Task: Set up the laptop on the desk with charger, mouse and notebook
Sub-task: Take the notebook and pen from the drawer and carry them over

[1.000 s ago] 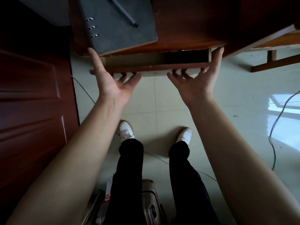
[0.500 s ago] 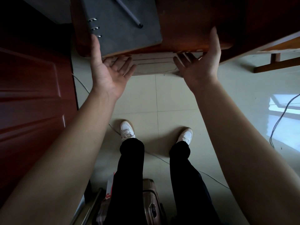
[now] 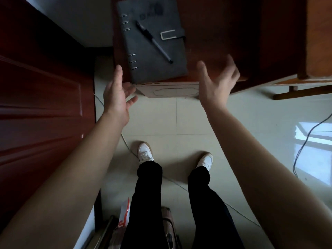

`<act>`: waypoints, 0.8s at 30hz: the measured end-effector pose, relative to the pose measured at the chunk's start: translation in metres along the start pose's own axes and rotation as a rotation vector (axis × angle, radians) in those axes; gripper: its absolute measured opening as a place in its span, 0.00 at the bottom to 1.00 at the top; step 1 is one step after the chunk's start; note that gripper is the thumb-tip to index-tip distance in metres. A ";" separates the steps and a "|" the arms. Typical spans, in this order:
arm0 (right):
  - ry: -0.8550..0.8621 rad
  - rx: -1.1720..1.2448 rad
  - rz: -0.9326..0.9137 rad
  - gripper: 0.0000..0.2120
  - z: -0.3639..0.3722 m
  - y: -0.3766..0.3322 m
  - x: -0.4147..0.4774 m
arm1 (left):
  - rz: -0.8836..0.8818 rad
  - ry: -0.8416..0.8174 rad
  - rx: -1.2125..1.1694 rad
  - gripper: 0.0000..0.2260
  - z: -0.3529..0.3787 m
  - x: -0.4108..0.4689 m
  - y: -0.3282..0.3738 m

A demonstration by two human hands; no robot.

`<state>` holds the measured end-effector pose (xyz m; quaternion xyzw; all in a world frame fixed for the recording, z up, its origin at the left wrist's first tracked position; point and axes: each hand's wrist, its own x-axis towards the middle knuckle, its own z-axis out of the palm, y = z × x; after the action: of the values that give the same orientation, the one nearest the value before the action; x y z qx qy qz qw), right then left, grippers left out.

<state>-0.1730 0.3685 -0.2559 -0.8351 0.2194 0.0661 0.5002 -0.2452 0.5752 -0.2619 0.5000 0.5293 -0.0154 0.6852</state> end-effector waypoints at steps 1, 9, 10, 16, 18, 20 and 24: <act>-0.023 -0.042 -0.090 0.37 0.007 -0.008 0.002 | 0.009 0.003 0.005 0.21 0.001 0.003 0.006; -0.358 -0.538 -0.347 0.42 0.072 -0.042 0.034 | 0.272 0.056 0.286 0.20 0.026 0.016 0.014; -0.384 -0.612 -0.359 0.43 0.077 -0.044 0.036 | 0.307 0.062 0.312 0.19 0.028 0.019 0.018; -0.365 -0.740 -0.436 0.29 0.093 -0.047 0.052 | 0.244 -0.018 0.202 0.17 0.034 0.039 0.045; -0.314 -0.659 -0.440 0.20 0.094 -0.049 0.061 | 0.229 -0.013 0.207 0.18 0.036 0.041 0.052; -0.287 -0.606 -0.395 0.15 0.092 -0.051 0.070 | 0.191 -0.010 0.190 0.17 0.039 0.036 0.054; -0.265 -0.599 -0.407 0.16 0.085 -0.037 0.053 | 0.050 -0.011 0.099 0.17 0.042 0.028 0.041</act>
<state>-0.0998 0.4411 -0.2854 -0.9549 -0.0467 0.1340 0.2609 -0.1809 0.5807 -0.2573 0.5460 0.5117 -0.0271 0.6628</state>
